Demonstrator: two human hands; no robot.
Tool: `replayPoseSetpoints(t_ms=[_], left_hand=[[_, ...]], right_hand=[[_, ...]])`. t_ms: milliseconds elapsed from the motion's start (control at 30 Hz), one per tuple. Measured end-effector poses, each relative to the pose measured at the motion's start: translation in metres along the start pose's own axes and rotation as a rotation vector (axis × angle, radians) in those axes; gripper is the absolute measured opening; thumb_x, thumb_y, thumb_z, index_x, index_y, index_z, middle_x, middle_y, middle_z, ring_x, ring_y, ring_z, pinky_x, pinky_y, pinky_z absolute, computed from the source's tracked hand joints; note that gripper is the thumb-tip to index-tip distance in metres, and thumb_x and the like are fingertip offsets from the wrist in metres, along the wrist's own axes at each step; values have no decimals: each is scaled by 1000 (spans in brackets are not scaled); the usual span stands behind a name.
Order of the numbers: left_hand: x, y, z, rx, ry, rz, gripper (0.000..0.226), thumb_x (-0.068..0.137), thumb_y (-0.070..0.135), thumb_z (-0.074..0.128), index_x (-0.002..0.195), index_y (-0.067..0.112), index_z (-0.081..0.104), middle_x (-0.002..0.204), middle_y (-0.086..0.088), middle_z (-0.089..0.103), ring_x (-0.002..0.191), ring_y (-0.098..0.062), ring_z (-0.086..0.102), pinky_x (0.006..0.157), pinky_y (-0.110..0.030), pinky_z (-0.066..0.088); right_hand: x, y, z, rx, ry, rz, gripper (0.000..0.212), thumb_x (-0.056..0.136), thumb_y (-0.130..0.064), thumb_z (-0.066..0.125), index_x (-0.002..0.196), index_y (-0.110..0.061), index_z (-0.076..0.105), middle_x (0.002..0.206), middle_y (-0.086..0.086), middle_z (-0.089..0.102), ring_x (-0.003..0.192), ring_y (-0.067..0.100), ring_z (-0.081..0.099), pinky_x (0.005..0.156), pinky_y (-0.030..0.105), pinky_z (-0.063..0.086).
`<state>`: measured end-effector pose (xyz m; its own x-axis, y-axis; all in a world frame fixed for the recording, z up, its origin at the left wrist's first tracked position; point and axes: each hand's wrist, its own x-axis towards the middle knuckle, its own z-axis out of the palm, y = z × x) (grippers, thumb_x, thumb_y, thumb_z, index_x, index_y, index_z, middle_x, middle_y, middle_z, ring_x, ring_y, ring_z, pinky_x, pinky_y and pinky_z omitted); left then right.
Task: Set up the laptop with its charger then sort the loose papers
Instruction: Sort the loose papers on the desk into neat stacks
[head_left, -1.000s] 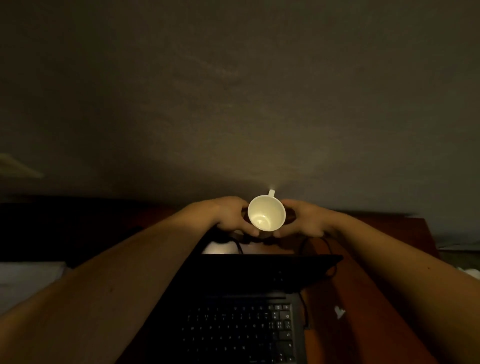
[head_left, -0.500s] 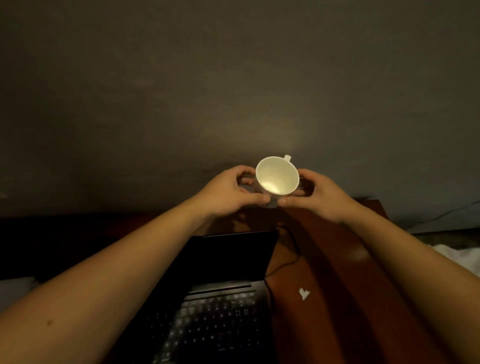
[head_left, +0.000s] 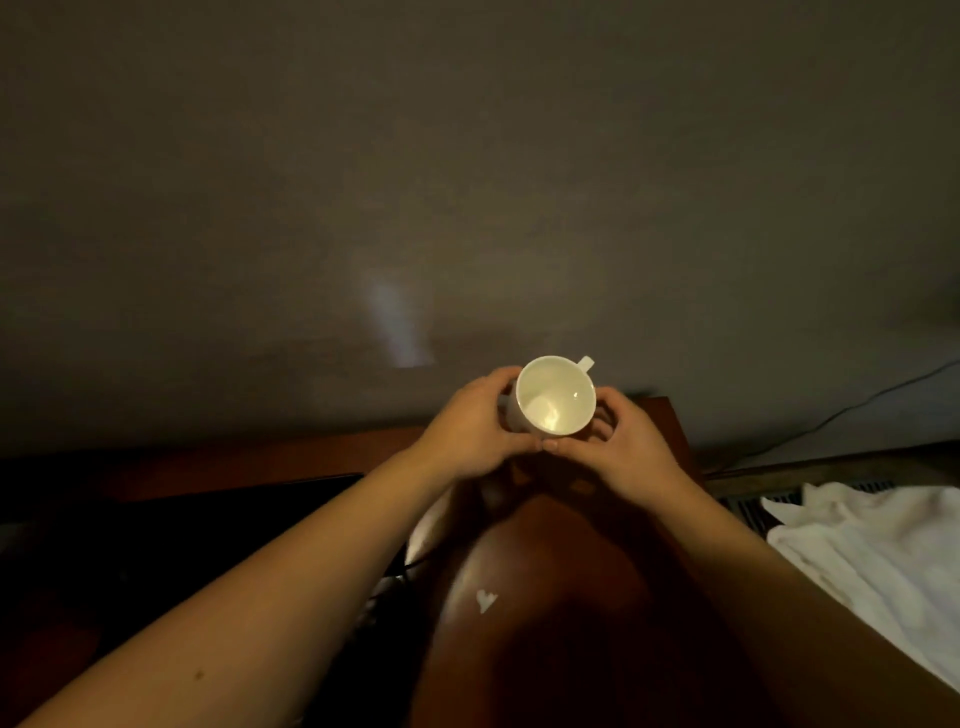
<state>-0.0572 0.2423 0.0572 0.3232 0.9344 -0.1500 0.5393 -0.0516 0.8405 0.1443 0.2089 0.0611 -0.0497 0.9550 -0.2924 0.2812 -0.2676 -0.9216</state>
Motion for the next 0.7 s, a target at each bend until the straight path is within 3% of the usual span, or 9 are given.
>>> replayPoseSetpoints(t_ms=[100, 200, 367, 567, 700], left_hand=[[24, 11, 34, 24, -36, -6, 85, 67, 40, 90, 140, 25, 50, 133, 3, 62, 119, -17, 59, 100, -43, 50], [45, 15, 64, 31, -75, -17, 85, 67, 36, 91, 141, 24, 51, 134, 3, 63, 121, -18, 59, 102, -44, 49], [76, 15, 111, 74, -152, -40, 85, 70, 33, 90, 144, 26, 48, 136, 4, 62, 122, -17, 58, 104, -45, 48], [105, 9, 150, 141, -232, -35, 85, 74, 36, 87, 146, 23, 44, 141, 1, 57, 127, -20, 54, 105, -41, 45], [119, 5, 167, 137, -273, -44, 85, 76, 34, 86, 147, 25, 41, 142, 2, 56, 124, -19, 56, 103, -42, 47]], right_hand=[[4, 23, -32, -17, 33, 23, 65, 68, -20, 92, 123, -21, 57, 123, -5, 66, 116, 10, 62, 99, 30, 52], [8, 42, -55, -26, 76, 37, 65, 69, -22, 91, 124, -26, 55, 117, -12, 63, 106, 1, 61, 85, 17, 50], [21, 82, -86, -31, 116, 94, 76, 69, -25, 91, 136, -19, 54, 126, -4, 64, 116, 13, 60, 97, 31, 51], [32, 122, -105, -15, 157, 101, 77, 71, -20, 89, 139, -16, 53, 123, -5, 62, 113, 13, 60, 78, 13, 48], [36, 137, -115, -72, 191, 47, 76, 73, -21, 88, 140, -14, 52, 122, -7, 61, 112, 11, 59, 82, 11, 48]])
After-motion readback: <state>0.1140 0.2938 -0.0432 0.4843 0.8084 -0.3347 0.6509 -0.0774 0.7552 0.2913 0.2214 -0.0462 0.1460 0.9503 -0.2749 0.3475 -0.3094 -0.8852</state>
